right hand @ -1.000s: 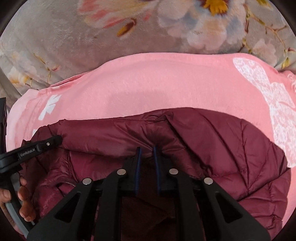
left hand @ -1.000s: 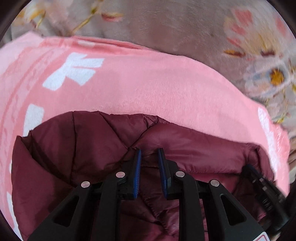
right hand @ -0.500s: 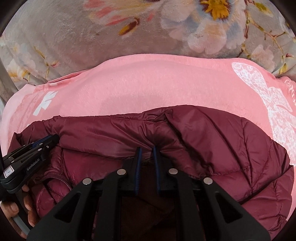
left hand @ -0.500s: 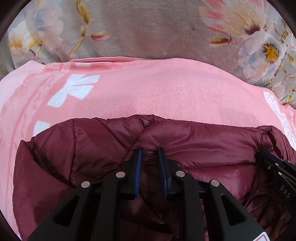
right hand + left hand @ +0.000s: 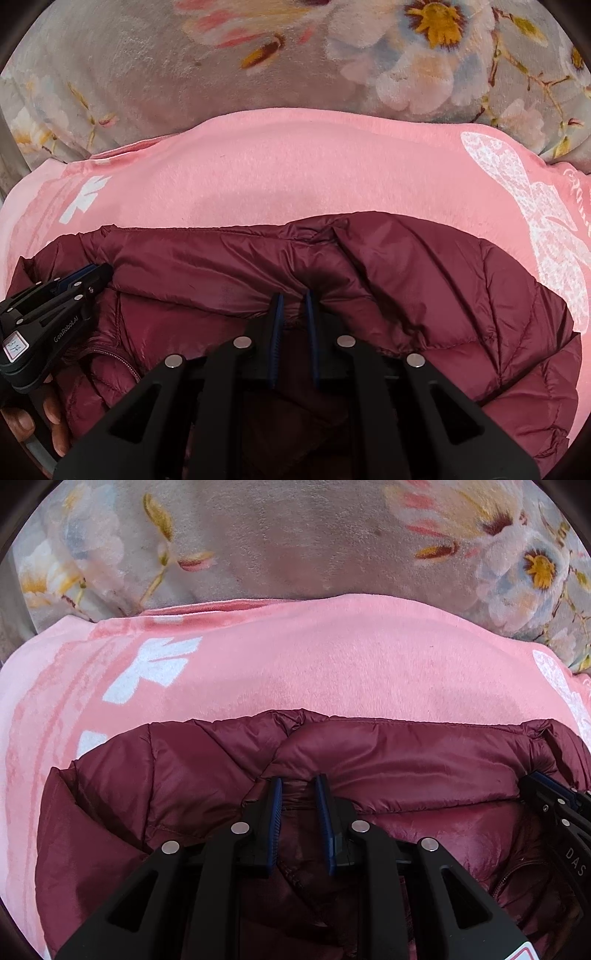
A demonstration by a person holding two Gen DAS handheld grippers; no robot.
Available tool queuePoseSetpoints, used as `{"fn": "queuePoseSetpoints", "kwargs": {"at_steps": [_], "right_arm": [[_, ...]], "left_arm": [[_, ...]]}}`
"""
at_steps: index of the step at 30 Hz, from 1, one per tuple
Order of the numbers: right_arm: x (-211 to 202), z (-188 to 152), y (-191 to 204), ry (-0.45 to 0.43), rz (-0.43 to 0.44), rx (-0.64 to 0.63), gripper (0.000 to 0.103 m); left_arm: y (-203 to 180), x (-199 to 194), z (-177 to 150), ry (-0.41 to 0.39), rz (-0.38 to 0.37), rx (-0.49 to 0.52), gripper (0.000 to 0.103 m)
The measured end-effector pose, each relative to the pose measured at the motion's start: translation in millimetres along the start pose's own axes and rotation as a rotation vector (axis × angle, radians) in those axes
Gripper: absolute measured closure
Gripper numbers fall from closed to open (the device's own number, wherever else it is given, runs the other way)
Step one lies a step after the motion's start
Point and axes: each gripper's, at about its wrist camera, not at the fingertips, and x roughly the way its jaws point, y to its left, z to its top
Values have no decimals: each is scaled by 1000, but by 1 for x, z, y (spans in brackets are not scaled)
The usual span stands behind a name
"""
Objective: Fold large clothes
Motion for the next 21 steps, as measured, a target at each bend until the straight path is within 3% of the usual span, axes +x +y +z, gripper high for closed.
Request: {"fn": "queuePoseSetpoints", "kwargs": {"at_steps": [9,14,15,17,18,19,21], "right_arm": [[5,1,0,6,-2,1,92],[-11,-1,-13,11,65,54,89],[-24,-3,-16,7,78,78,84],[-68,-11,-27,-56,133,121,60],[-91,-17,-34,-93,148,132,43],[-119,-27,-42,-130,154,136,33],[-163,-50,-58,-164,147,138,28]], "left_arm": [[-8,3,1,5,48,33,82],[0,-4,2,6,9,10,80],[5,-11,-1,8,-11,4,75],[13,-31,-9,25,-23,-7,41],[21,-48,-17,9,-15,-16,27],[29,-68,-27,-21,-30,-18,26],[46,-102,-47,-46,-90,-3,22]]}}
